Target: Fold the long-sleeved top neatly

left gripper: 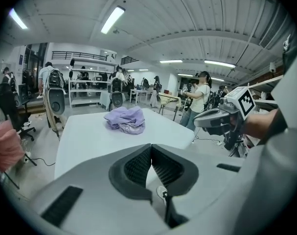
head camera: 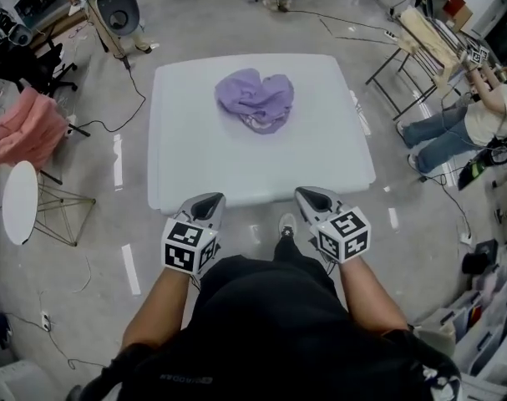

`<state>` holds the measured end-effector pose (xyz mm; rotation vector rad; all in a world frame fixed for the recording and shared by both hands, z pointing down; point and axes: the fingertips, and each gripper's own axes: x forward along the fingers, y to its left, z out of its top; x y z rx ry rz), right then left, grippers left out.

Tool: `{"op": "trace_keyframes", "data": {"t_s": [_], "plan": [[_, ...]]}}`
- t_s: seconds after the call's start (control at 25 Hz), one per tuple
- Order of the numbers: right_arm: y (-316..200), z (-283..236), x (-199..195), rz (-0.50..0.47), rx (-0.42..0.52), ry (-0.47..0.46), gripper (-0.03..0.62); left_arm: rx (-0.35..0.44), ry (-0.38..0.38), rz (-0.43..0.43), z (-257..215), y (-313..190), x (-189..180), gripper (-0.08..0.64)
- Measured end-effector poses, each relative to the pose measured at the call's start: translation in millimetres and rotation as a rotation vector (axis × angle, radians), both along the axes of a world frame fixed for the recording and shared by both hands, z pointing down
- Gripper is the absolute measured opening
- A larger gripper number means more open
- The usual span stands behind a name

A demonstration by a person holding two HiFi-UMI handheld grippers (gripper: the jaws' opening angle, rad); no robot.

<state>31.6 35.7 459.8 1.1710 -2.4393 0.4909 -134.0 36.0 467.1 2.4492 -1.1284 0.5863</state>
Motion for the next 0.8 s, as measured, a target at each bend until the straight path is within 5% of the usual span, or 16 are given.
{"op": "trace_keyframes", "data": {"t_s": [0.8], "plan": [[-166,22,55,-0.262,0.001,-0.011,0.006,-0.015,-0.023,-0.227,0,-144,76,0.005]]}}
